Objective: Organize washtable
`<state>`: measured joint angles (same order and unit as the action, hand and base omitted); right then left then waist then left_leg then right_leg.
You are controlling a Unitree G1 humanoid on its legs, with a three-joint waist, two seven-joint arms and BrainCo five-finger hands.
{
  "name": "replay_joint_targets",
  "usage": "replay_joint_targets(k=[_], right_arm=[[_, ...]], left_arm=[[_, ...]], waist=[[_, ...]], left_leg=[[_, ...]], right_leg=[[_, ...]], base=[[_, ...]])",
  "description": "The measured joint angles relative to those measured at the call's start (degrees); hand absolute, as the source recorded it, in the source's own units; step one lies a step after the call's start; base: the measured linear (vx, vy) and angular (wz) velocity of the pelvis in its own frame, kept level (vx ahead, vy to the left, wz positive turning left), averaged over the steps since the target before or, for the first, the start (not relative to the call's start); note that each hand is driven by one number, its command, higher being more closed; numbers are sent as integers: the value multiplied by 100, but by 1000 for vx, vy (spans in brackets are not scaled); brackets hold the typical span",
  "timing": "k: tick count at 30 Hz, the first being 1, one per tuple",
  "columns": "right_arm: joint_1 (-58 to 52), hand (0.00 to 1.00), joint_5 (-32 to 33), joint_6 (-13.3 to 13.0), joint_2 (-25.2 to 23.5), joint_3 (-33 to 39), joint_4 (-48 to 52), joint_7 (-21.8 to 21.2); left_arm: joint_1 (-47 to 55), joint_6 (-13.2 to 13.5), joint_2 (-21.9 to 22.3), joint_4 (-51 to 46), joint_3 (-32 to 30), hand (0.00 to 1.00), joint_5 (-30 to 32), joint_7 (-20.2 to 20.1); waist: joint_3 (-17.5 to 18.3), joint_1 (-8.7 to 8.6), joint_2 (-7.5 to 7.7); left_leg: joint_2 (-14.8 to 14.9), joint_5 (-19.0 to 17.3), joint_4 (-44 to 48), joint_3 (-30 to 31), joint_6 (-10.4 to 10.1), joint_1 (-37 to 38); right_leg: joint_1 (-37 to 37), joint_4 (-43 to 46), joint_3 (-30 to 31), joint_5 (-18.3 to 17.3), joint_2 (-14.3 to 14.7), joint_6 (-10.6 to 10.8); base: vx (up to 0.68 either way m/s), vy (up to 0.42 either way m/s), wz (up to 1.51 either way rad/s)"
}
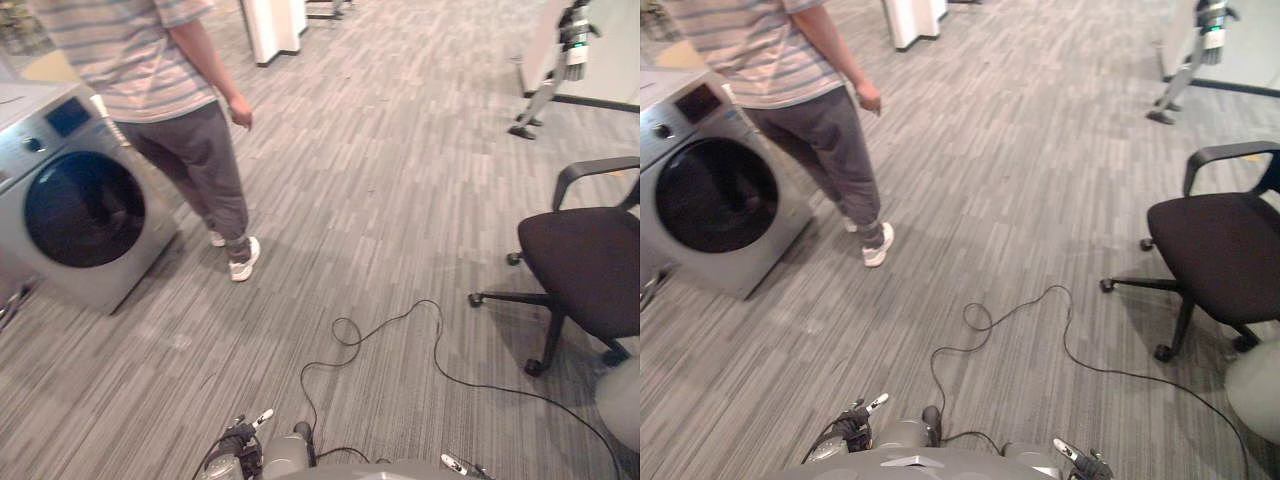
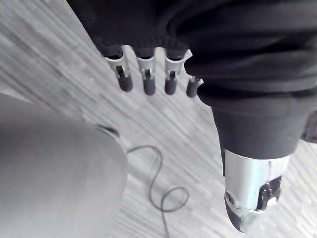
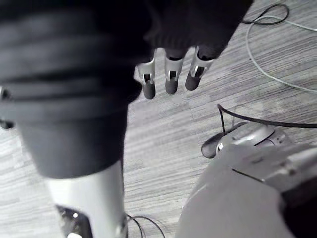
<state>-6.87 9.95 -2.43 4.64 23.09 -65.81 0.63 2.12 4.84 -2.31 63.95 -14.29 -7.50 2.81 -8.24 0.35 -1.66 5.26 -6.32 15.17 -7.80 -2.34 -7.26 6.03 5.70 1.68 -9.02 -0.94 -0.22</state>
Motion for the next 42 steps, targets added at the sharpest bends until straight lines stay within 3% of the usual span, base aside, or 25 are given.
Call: replay_joint_targets(k=[1, 3, 5, 6, 9, 11, 12, 14, 16, 18, 20, 21, 22, 24, 26, 27, 29, 30, 32, 34, 36, 38, 39, 40, 42], right_arm=[[-26, 0, 1, 0, -61, -66, 1, -11], [-79, 0, -8, 2, -93, -142, 0, -39], [-91, 0, -11, 2, -61, -224, 3, -66], [-95, 0, -40, 5, -41, -249, 4, -68], [-89, 0, -35, -13, -28, -251, 17, -73], [-82, 0, -33, -98, -109, -225, 86, -87], [-81, 0, -33, -111, -126, -213, 90, -98], [20, 0, -36, -108, -112, -195, 86, -125], [70, 0, -37, -115, -83, -138, 91, -134], [97, 0, -40, -102, -103, -65, 87, -128], [54, 0, -38, -66, -110, -40, 53, -116], [-33, 0, -34, -61, -110, 1, 42, -114], [-22, 0, -44, -62, -84, 57, 50, -121], [4, 0, -35, -61, -104, 276, 53, -168], [-41, 0, -9, -57, -106, 383, 81, -187], [-94, 0, 19, -58, -104, 374, 144, -181], [-130, 0, 22, -68, -116, 344, 306, -181], [-99, 0, 22, -62, -116, 327, 288, -169], [-56, 0, 19, -70, -114, 172, 281, -110], [128, 0, 20, -64, -114, 188, 211, -65], [265, 0, 20, -67, -121, 206, 184, -62], [295, 0, 17, -82, -80, 166, 77, -63], [298, 0, 12, -66, -87, 144, 42, -58], [224, 0, 10, -65, -125, 142, 32, -60], [127, 0, 5, -61, -158, 129, -148, -76]], left_arm=[[0, -3, -24, 11, -24, 0, 2, 0], [11, -6, -81, 22, 96, 0, 2, -2], [16, -7, -80, 81, 122, 0, 0, 2], [21, -14, -76, 123, 148, 0, 0, 1], [30, -25, -167, 132, 362, 0, -3, 0], [5, -25, -249, 124, 557, 0, -3, -7], [-7, -28, -252, 124, 574, 0, -2, -7], [-23, -43, -237, 122, 558, 0, -3, -9], [11, -72, -190, 124, 447, 0, -9, -8], [6, -85, -195, 126, 360, 0, -9, -18], [38, -87, -152, 123, 332, 0, 13, -53], [41, -92, -170, 133, 286, 0, 28, -80], [27, -96, -75, 135, 177, 0, 63, -107], [9, -95, 70, 113, -149, 0, 176, -135], [10, -96, 86, 97, -282, 0, 183, -157], [24, -95, 141, 6, -496, 0, 180, -182], [77, -82, 202, -180, -723, 0, 166, -207], [78, -72, 165, -229, -718, 0, 162, -204], [98, -60, 135, -328, -712, 0, 107, -191], [49, 17, 88, -363, -562, 0, -9, -169], [22, 40, 81, -365, -498, 0, -105, -142], [28, 46, 71, -355, -351, 0, -135, -96], [25, 50, 33, -355, -350, 0, -157, -98], [36, 49, -35, -341, -367, 0, -207, -96], [27, 41, -107, -267, -374, 0, -225, -87]], waist=[[91, -39, 149], [218, -46, 273], [285, -58, 302], [284, -56, 219], [280, -98, 229], [212, -303, 300], [196, -331, 331], [23, -290, 331], [-63, -301, 258], [-106, -322, 286], [-160, -369, 288], [-171, -409, 295], [-205, -393, 157], [-202, -394, 60], [-184, -445, -20], [-186, -433, -58], [-228, -340, -63], [-250, -297, -17], [-246, -281, 64], [-258, -179, 84], [-262, -93, 95], [-223, -18, 56], [-181, 18, 137], [-62, 11, 253], [144, -25, 480]], left_leg=[[-144, -64, -121, -132, 80, 73], [-455, -139, -428, -325, 202, 266], [-561, -168, -585, -423, 249, 342], [-611, -157, -734, -546, 273, 499], [-702, -167, -871, -589, 404, 884], [-756, -346, -843, -306, 510, 1263], [-732, -389, -835, -247, 550, 1364], [-591, -434, -1042, -207, 561, 1904], [-397, -435, -1215, -229, 561, 2183], [-305, -459, -1252, -240, 534, 2277], [-207, -733, -1326, -134, 256, 2423], [-163, -897, -1345, -36, 140, 2557], [2, -942, -1261, -13, 135, 2608], [228, -894, -297, 43, 57, 2299], [579, -566, 1443, 317, -463, 1594], [707, -57, 2914, 650, -841, 1001], [764, 107, 4759, 739, -958, 222], [760, 6, 5272, 570, -802, -99], [756, -273, 5052, 161, -487, -578], [742, -582, 3908, -266, -262, -966], [506, -551, 2092, -252, -285, -1089], [278, 72, -9, 193, -394, -1047], [194, 428, 188, 206, -294, -1089], [-4, 484, 512, 218, -138, -1238], [-264, 13, 1056, 141, 144, -1313]], right_leg=[[-61, 88, 106, -63, -156, 101], [-255, 369, 255, -223, -445, 319], [-440, 667, 316, -301, -535, 399], [-719, 1292, 426, -377, -540, 448], [-1268, 2848, 489, -358, -522, 658], [-1787, 4524, 464, 324, -530, 1375], [-1877, 4879, 414, 358, -544, 1363], [-2289, 5540, -265, -146, -661, 751], [-2666, 4869, -922, -407, -752, 392], [-2814, 3771, -1090, -382, -727, 395], [-2735, 2048, -1066, 79, -722, 444], [-2712, 2092, -1153, 583, -661, 282], [-2724, 2313, -1181, 293, -524, 154], [-2574, 2346, -1240, 7, -383, -8], [-2125, 2116, -1403, -178, -147, -108], [-1793, 1935, -1468, -280, 4, -198], [-1241, 1683, -1486, -451, 208, -371], [-817, 1443, -1471, -477, 260, -475], [-299, 1012, -1434, -476, 264, -467], [72, 653, -1241, -397, 235, -341], [358, 333, -1036, -421, 140, -239], [728, 69, -781, -671, 38, -11], [783, 159, -701, -874, -82, 80], [815, 331, -679, -1063, -258, 174], [400, 1473, -522, -1235, -554, 276]], base=[[200, 196, -36], [361, 248, -33], [312, 192, -31], [286, 159, -37], [306, 108, -17], [281, 4, 58], [320, -70, 56], [277, -96, 19], [264, -125, 1], [260, -176, 11], [261, -252, 36], [234, -269, 23], [379, -337, -2], [453, -300, -14], [437, -303, 13], [377, -230, 17], [416, -169, 0], [406, -132, -5], [372, -85, -10], [124, -25, -44], [-181, 5, -60], [41, 99, -62], [384, 213, -43], [670, 250, -24], [603, 224, -4]])
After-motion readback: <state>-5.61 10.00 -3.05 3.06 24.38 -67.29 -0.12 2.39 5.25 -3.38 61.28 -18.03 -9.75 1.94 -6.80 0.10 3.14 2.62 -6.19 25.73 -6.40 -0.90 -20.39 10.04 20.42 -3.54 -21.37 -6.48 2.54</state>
